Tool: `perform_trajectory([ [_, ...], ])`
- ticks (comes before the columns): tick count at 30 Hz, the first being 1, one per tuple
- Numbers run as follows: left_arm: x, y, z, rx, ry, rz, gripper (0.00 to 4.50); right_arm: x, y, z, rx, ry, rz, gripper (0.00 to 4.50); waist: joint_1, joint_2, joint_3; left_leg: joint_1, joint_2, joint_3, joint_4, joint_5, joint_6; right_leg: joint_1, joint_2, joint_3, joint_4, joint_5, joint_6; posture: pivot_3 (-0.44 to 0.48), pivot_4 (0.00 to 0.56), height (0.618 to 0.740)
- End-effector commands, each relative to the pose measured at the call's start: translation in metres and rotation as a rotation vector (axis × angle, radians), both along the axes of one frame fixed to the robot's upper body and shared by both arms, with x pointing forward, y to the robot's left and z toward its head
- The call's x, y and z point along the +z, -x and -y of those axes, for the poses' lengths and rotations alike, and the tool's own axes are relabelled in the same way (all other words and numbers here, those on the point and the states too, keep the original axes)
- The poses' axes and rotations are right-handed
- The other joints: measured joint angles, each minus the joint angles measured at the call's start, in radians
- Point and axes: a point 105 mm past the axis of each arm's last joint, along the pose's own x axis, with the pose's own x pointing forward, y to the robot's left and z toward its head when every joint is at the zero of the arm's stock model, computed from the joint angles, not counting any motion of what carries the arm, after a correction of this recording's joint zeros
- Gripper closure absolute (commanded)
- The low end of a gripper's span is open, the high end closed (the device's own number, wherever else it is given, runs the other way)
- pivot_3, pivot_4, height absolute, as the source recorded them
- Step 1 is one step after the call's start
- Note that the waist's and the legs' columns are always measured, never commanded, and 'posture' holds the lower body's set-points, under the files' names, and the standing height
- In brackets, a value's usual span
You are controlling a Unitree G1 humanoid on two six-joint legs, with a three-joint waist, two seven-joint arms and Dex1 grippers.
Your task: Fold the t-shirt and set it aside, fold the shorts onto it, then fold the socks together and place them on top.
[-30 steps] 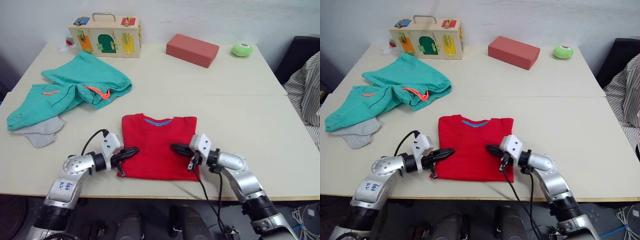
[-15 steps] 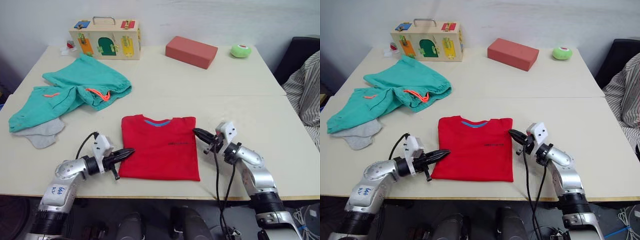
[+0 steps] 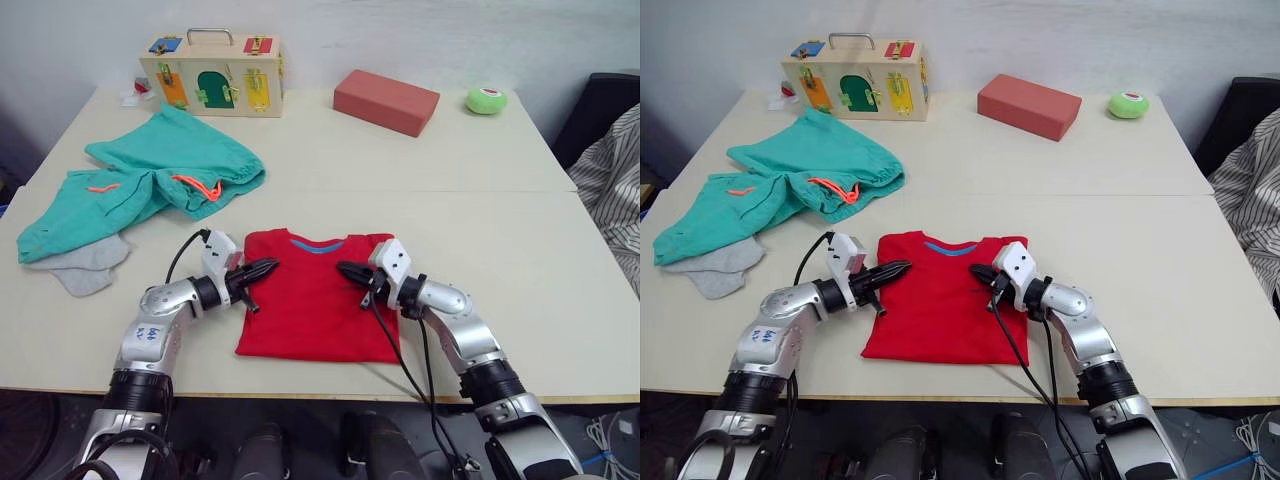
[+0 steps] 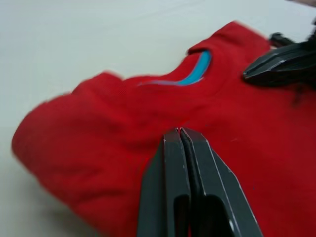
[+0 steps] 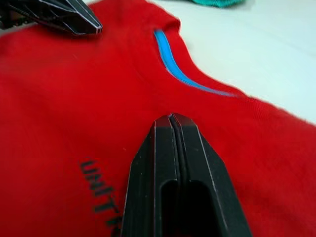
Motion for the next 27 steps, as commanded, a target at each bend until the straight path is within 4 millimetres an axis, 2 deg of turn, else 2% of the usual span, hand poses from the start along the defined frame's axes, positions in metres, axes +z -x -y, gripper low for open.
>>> perform_trajectory([
  [1,0.001,-0.004,-0.002,0.019,-0.037,0.036,4.45,0.006,-0.015,0.035,-0.138,-0.040,0.037,4.48,0.000,0.000,0.000,0.000,0.000,0.000,0.000,0.000,0.000,0.000,0.000,0.000,0.000,0.000,0.000,0.000,0.150,0.740],
  [3,-0.004,0.001,-0.002,0.021,-0.036,0.025,4.45,0.013,-0.023,0.068,-0.265,-0.131,0.026,4.48,0.001,0.000,0.000,0.000,0.000,0.000,0.000,0.000,0.000,0.000,0.000,0.000,0.000,0.000,0.000,0.000,0.150,0.740],
  [4,-0.004,0.004,-0.002,0.021,-0.019,0.028,4.45,0.015,-0.023,0.077,-0.285,-0.156,0.028,4.48,0.002,0.000,0.000,0.000,0.000,0.000,0.000,0.000,0.000,0.000,0.000,0.000,0.000,0.000,0.000,0.000,0.150,0.740],
  [7,0.000,0.010,-0.003,0.013,0.008,0.056,4.45,0.021,-0.017,0.080,-0.245,-0.210,0.034,4.48,-0.002,0.000,0.000,0.000,0.000,0.000,-0.001,0.000,0.000,0.000,-0.001,0.000,0.000,0.000,0.000,0.000,0.150,0.740],
  [8,0.007,0.014,-0.004,-0.005,0.036,0.090,4.45,0.028,-0.013,0.080,-0.216,-0.257,0.022,4.48,-0.007,0.000,0.000,0.001,0.000,0.000,-0.001,0.000,0.000,0.000,0.000,0.001,0.000,0.000,0.000,0.000,0.150,0.740],
  [11,0.029,0.034,-0.008,-0.105,0.118,0.137,4.50,0.043,0.005,0.081,-0.113,-0.295,-0.014,3.91,-0.021,0.000,0.000,0.002,0.001,0.000,-0.006,0.001,-0.001,0.000,0.000,0.000,-0.001,0.000,0.000,0.000,0.150,0.740],
  [13,0.041,0.050,-0.011,-0.192,0.097,0.159,4.10,0.051,0.016,0.088,-0.082,-0.303,-0.072,3.22,-0.022,0.000,0.000,0.001,0.001,0.000,-0.008,0.002,-0.002,-0.001,0.000,0.000,-0.002,0.000,0.000,0.000,0.150,0.740],
  [16,0.057,0.069,-0.021,-0.272,0.018,0.202,3.31,0.059,0.039,0.098,-0.035,-0.313,-0.269,2.19,-0.020,0.001,0.001,0.002,0.001,0.000,-0.009,0.002,-0.001,-0.001,0.000,0.000,-0.003,0.000,0.000,0.000,0.150,0.740],
  [18,0.064,0.078,-0.027,-0.322,-0.017,0.194,2.66,0.054,0.053,0.109,-0.046,-0.310,-0.502,1.43,-0.019,0.001,0.001,0.001,0.001,-0.001,-0.009,0.000,0.002,-0.001,0.000,0.000,-0.003,0.000,-0.001,0.000,0.150,0.740],
  [20,0.070,0.087,-0.030,-0.370,-0.046,0.184,2.02,0.054,0.069,0.117,-0.038,-0.319,-0.676,0.73,-0.018,0.001,0.001,0.001,0.000,-0.002,-0.009,-0.001,0.004,-0.001,-0.001,0.000,-0.004,0.000,-0.001,0.000,0.150,0.740],
  [22,0.075,0.100,-0.028,-0.447,-0.055,0.190,1.35,0.044,0.079,0.126,-0.075,-0.278,-0.815,0.04,-0.017,0.001,0.001,0.001,0.000,-0.002,-0.010,-0.001,0.005,-0.001,-0.001,0.000,-0.005,-0.001,-0.001,0.000,0.150,0.740],
  [26,0.072,0.135,-0.014,-0.633,-0.057,0.192,0.04,0.014,0.093,0.127,-0.136,-0.174,-1.012,0.00,-0.023,0.001,0.001,0.000,0.001,-0.002,-0.012,-0.002,0.005,-0.001,-0.001,0.000,-0.009,-0.001,-0.002,0.000,0.150,0.740],
  [27,0.069,0.141,-0.012,-0.652,-0.050,0.183,0.04,0.007,0.094,0.121,-0.138,-0.167,-1.054,0.00,-0.025,0.001,0.001,0.000,0.001,-0.002,-0.012,-0.002,0.005,-0.001,0.000,0.000,-0.010,-0.001,-0.002,0.000,0.150,0.740],
])
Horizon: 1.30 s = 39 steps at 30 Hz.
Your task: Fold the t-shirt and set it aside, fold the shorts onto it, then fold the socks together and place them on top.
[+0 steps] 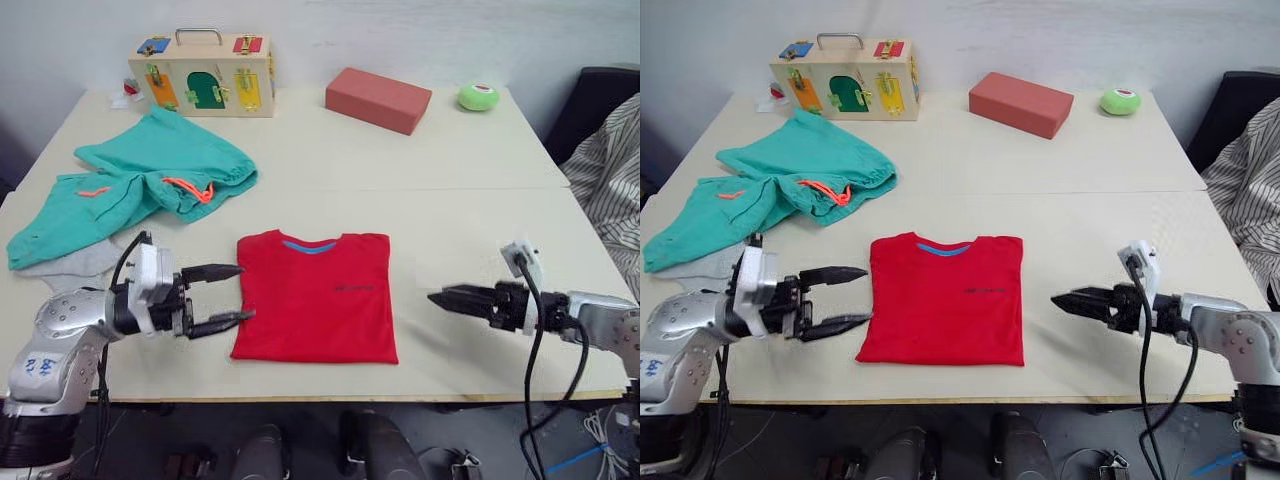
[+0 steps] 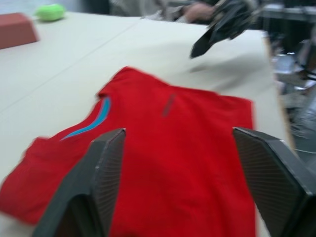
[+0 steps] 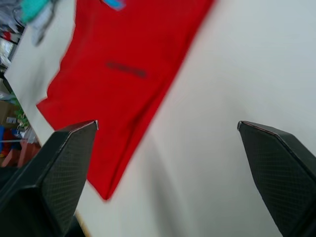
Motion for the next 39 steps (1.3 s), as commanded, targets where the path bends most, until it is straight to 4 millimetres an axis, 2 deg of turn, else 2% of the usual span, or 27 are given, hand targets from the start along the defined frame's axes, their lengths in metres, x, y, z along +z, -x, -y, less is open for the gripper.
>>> perform_trajectory([
  [1,0.003,0.022,0.010,-0.111,0.016,0.030,0.04,-0.017,0.007,-0.017,0.040,0.020,-0.117,0.00,-0.003,0.000,0.000,0.000,0.000,0.000,0.000,0.000,0.000,0.000,0.000,0.000,0.000,0.000,0.000,0.000,0.150,0.740],
  [5,-0.002,0.024,0.010,-0.088,0.025,0.031,0.04,-0.024,0.001,-0.044,0.088,0.008,-0.154,0.00,-0.003,-0.004,0.000,0.001,0.002,0.001,0.001,0.000,-0.001,0.001,0.004,0.001,-0.001,0.001,0.001,0.000,0.150,0.740],
  [9,-0.003,0.023,0.009,-0.069,0.029,0.028,0.04,-0.021,-0.007,-0.068,0.118,-0.044,-0.188,0.00,-0.002,-0.005,-0.001,0.001,0.004,0.000,0.000,0.001,-0.002,0.000,0.006,0.001,-0.001,0.001,0.001,0.000,0.150,0.740],
  [12,-0.001,0.021,0.008,-0.059,0.028,0.032,0.04,-0.020,-0.011,-0.093,0.179,-0.082,-0.221,0.00,-0.007,-0.005,-0.001,0.000,0.005,0.001,0.000,0.000,-0.003,0.000,0.006,0.001,-0.002,0.001,0.001,0.000,0.150,0.740],
  [15,0.002,0.017,0.008,-0.047,0.035,0.046,0.00,-0.018,-0.017,-0.105,0.197,-0.110,-0.220,0.59,-0.006,-0.005,-0.001,0.000,0.005,0.001,-0.001,0.000,-0.004,0.000,0.006,0.000,-0.002,0.001,0.000,0.000,0.150,0.740],
  [18,0.004,0.015,0.008,-0.041,0.036,0.055,0.00,-0.019,-0.020,-0.110,0.200,-0.117,-0.220,1.66,-0.002,-0.005,-0.001,-0.009,0.005,0.001,0.002,0.001,-0.003,-0.008,0.006,0.001,0.000,0.001,0.000,0.000,0.150,0.740],
  [22,0.002,0.014,0.008,-0.041,0.030,0.057,0.00,-0.023,-0.026,-0.107,0.165,-0.094,-0.206,3.13,-0.004,-0.005,-0.001,-0.010,0.004,0.002,0.001,0.003,-0.006,-0.009,0.006,0.001,0.000,0.001,0.000,0.000,0.150,0.740],
  [26,0.000,0.014,0.008,-0.046,0.024,0.056,0.00,-0.024,-0.025,-0.089,0.128,-0.055,-0.200,4.49,-0.001,-0.007,-0.002,-0.009,0.004,0.001,0.002,0.000,-0.002,-0.008,0.006,0.001,0.000,0.001,0.001,0.000,0.150,0.740],
  [28,0.000,0.013,0.009,-0.047,0.024,0.057,0.00,-0.025,-0.024,-0.073,0.090,-0.020,-0.196,4.49,0.004,-0.007,-0.002,-0.009,0.002,0.001,0.003,0.001,0.000,-0.008,0.004,0.001,0.000,0.003,0.002,0.000,0.150,0.740],
  [32,-0.002,0.010,0.011,-0.050,0.028,0.056,0.00,-0.021,-0.024,-0.028,-0.016,0.050,-0.158,4.49,0.034,-0.006,-0.002,-0.011,-0.002,0.001,0.003,0.002,0.005,-0.007,-0.001,0.000,-0.003,0.005,0.005,0.000,0.150,0.740],
  [35,-0.003,0.008,0.011,-0.048,0.029,0.054,0.00,-0.013,-0.028,0.033,-0.149,0.174,-0.090,4.49,0.051,-0.004,-0.001,-0.014,-0.005,0.001,0.005,0.000,0.010,-0.007,-0.004,0.000,-0.006,0.006,0.007,0.000,0.150,0.740],
  [39,-0.004,0.006,0.009,-0.046,0.026,0.048,0.00,-0.001,-0.031,0.091,-0.241,0.285,-0.032,4.49,0.052,-0.004,0.000,-0.016,-0.007,0.004,0.007,-0.003,0.016,-0.007,-0.006,0.001,-0.011,0.009,0.013,0.000,0.150,0.740],
])
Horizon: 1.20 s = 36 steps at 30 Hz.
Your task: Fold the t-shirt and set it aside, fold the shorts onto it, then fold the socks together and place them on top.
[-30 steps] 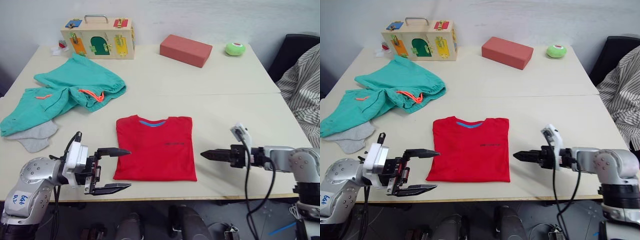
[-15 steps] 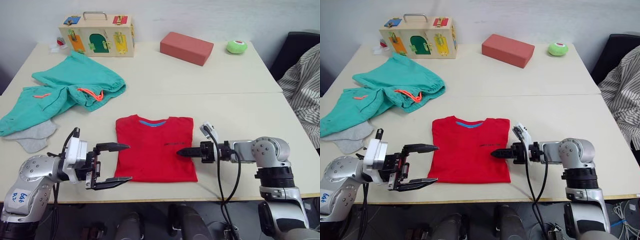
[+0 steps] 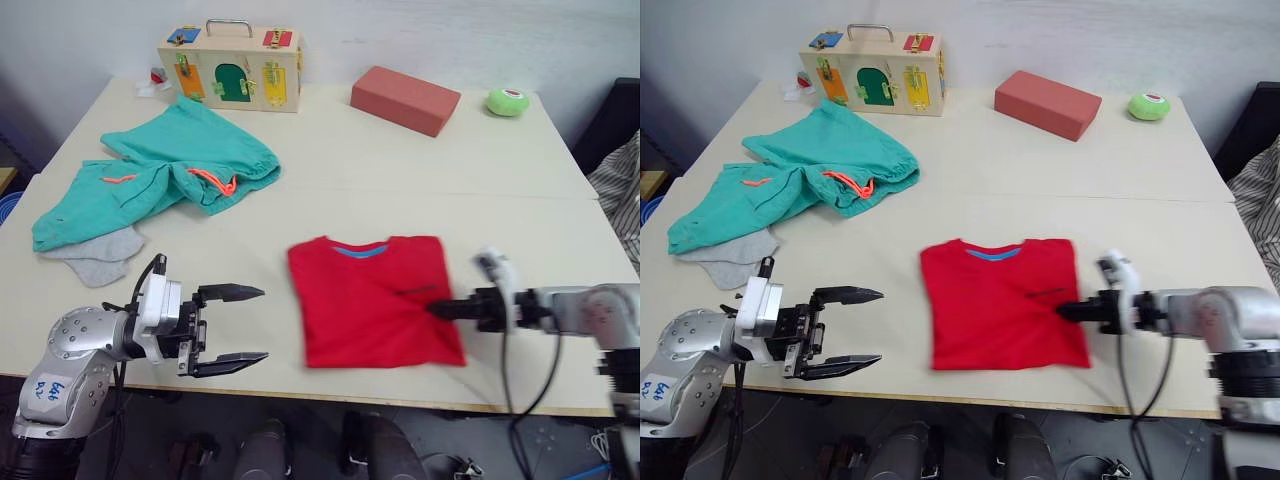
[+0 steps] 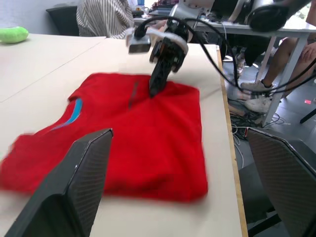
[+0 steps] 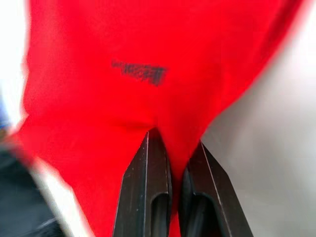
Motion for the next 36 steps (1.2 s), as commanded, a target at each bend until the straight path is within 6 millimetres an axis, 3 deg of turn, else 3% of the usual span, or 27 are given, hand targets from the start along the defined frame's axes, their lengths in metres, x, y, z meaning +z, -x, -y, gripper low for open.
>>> perform_trajectory([
  [1,0.004,0.000,0.000,-0.010,-0.008,0.026,0.00,0.005,-0.001,0.046,-0.073,0.103,0.032,4.49,-0.002,0.000,0.000,0.000,0.000,0.000,0.000,0.000,0.000,0.000,0.000,0.000,0.000,0.000,0.000,0.000,0.150,0.740],
  [5,0.003,-0.002,-0.001,-0.014,-0.015,0.023,0.00,0.006,0.003,0.100,-0.153,0.243,0.014,4.49,-0.009,0.001,0.001,0.000,0.001,0.002,0.000,0.000,-0.001,-0.001,0.002,0.001,0.000,0.000,0.000,0.000,0.150,0.740],
  [9,0.006,-0.004,-0.002,-0.006,-0.021,0.033,0.00,0.005,0.008,0.129,-0.228,0.313,-0.016,4.49,-0.020,0.002,0.001,0.001,0.003,0.002,0.001,0.002,-0.004,-0.001,0.004,0.000,0.001,0.000,0.000,0.000,0.150,0.740],
  [21,-0.001,-0.004,-0.009,0.010,-0.023,0.018,0.00,0.010,0.014,0.137,-0.238,0.285,0.026,4.49,-0.023,0.002,0.001,0.001,0.003,0.002,0.003,0.005,-0.010,0.000,0.003,0.001,0.002,0.000,0.000,0.000,0.150,0.740],
  [25,-0.005,-0.005,-0.012,0.013,-0.022,0.011,0.00,0.022,0.029,0.130,-0.171,0.242,0.016,3.42,-0.022,0.004,0.002,0.001,0.004,0.002,0.002,0.005,-0.010,-0.001,0.004,0.000,0.003,0.000,0.000,0.000,0.150,0.740],
  [28,-0.009,-0.013,-0.022,0.060,-0.032,0.019,0.00,0.032,0.043,0.142,-0.160,0.344,0.032,2.37,-0.021,0.007,0.003,0.001,0.004,0.001,0.002,0.004,-0.010,-0.001,0.004,0.000,0.004,0.000,-0.001,0.000,0.150,0.740],
  [32,-0.007,-0.028,-0.050,0.178,-0.039,0.033,0.00,0.071,0.036,0.149,-0.096,0.496,0.283,0.96,-0.028,0.010,0.005,0.001,0.004,0.002,0.004,0.002,-0.006,-0.002,0.004,0.000,0.006,0.000,-0.001,0.000,0.150,0.740],
  [35,-0.013,-0.028,-0.074,0.255,-0.070,0.022,0.00,0.104,0.023,0.119,0.025,0.448,0.561,0.03,-0.045,0.011,0.005,0.003,0.006,0.005,0.004,0.002,-0.007,-0.002,0.006,0.002,0.007,0.000,-0.001,0.000,0.150,0.740],
  [36,-0.016,-0.028,-0.083,0.285,-0.080,0.020,0.00,0.110,0.022,0.103,0.095,0.424,0.655,0.03,-0.051,0.011,0.005,0.003,0.006,0.005,0.002,0.002,-0.008,-0.002,0.007,0.002,0.007,0.000,-0.001,0.000,0.150,0.740],
])
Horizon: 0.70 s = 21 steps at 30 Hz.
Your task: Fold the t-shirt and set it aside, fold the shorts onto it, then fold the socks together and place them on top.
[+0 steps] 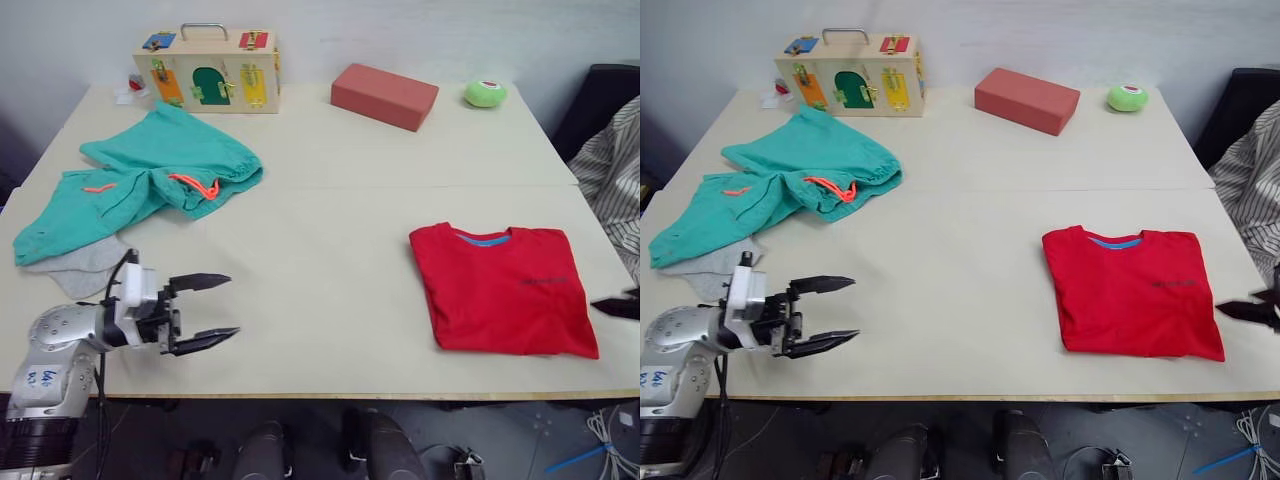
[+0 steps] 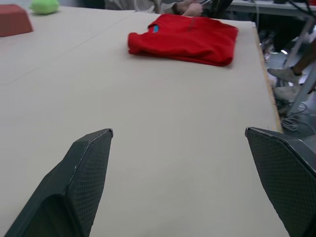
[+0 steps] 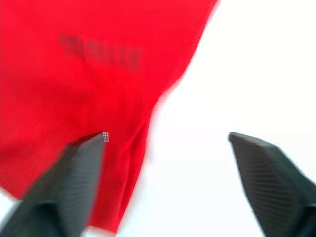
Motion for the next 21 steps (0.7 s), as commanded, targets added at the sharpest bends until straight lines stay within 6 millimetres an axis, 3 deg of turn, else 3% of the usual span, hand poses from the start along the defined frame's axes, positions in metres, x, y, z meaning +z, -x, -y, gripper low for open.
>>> perform_trajectory([
  [1,-0.003,0.002,-0.035,0.121,-0.041,0.022,0.00,0.038,-0.009,-0.056,0.309,0.012,0.317,0.03,-0.008,-0.001,0.000,0.001,0.001,0.000,-0.002,0.000,-0.002,0.000,0.001,0.000,0.000,0.000,-0.001,0.000,0.150,0.740],
  [4,-0.007,0.002,-0.057,0.220,-0.049,0.024,0.00,0.033,-0.008,-0.093,0.458,0.044,0.429,0.03,-0.006,-0.004,0.000,0.002,0.003,-0.001,-0.006,0.004,-0.011,0.000,0.003,0.000,-0.001,-0.001,-0.002,0.000,0.150,0.740],
  [6,-0.008,0.005,-0.081,0.351,-0.016,0.038,0.00,0.014,-0.011,-0.130,0.557,0.026,0.484,0.03,-0.004,-0.004,0.000,0.002,0.002,-0.001,-0.008,0.005,-0.011,0.000,0.003,-0.001,-0.001,-0.001,-0.002,0.000,0.150,0.740],
  [8,-0.009,0.015,-0.108,0.497,0.013,0.043,0.00,-0.004,-0.011,-0.173,0.630,-0.039,0.562,0.03,-0.008,-0.007,0.000,0.002,0.002,-0.001,-0.008,0.005,-0.011,0.000,0.002,-0.001,-0.001,-0.001,-0.002,0.000,0.150,0.740],
  [11,-0.023,0.048,-0.149,0.714,0.015,0.010,0.00,-0.032,-0.005,-0.223,0.724,-0.067,0.646,0.03,-0.012,-0.008,0.000,0.003,0.003,-0.001,-0.008,0.004,-0.011,0.000,0.001,0.000,0.000,-0.001,-0.002,0.000,0.150,0.740],
  [16,-0.034,0.102,-0.201,1.034,0.015,-0.019,0.00,-0.050,0.001,-0.250,0.777,-0.029,0.750,0.03,-0.006,-0.011,-0.001,0.002,0.000,-0.001,-0.006,0.000,-0.002,0.000,-0.003,0.000,0.000,-0.002,-0.003,0.000,0.150,0.740],
  [21,-0.034,0.125,-0.222,1.189,0.042,-0.017,0.00,-0.052,0.002,-0.259,0.771,-0.055,0.784,0.03,0.003,-0.015,-0.004,0.003,0.000,-0.005,-0.004,-0.004,-0.005,0.004,-0.007,-0.005,-0.001,-0.003,-0.005,0.000,0.150,0.740],
])
